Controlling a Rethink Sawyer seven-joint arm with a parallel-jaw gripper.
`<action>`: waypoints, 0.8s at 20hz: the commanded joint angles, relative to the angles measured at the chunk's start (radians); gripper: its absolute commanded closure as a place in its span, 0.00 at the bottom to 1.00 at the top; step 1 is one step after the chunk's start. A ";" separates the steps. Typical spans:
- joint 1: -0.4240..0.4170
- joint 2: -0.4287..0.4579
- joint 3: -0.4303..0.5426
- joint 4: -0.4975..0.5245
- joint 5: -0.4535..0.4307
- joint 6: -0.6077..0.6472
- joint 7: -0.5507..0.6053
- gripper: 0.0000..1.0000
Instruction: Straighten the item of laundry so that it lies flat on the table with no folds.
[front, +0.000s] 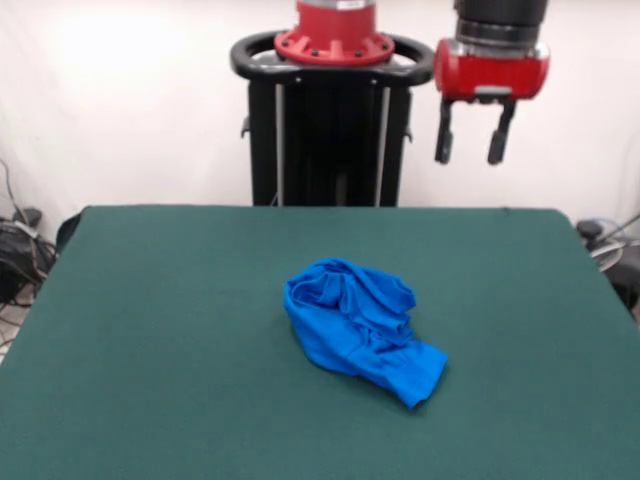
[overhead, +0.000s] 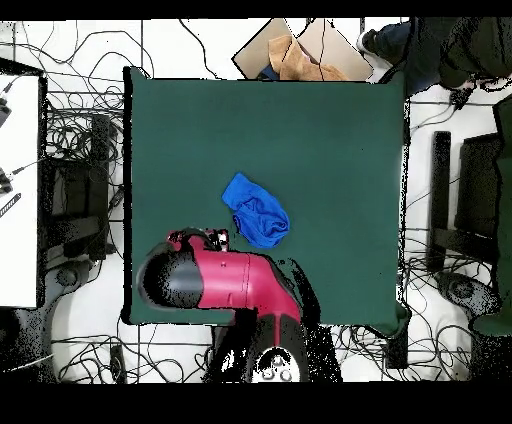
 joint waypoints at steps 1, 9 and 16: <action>-0.016 0.150 -0.038 -0.115 0.036 -0.073 0.249 0.00; -0.031 0.268 -0.041 -0.179 0.036 -0.166 0.236 0.00; 0.006 0.357 -0.069 -0.204 0.043 -0.245 0.247 0.00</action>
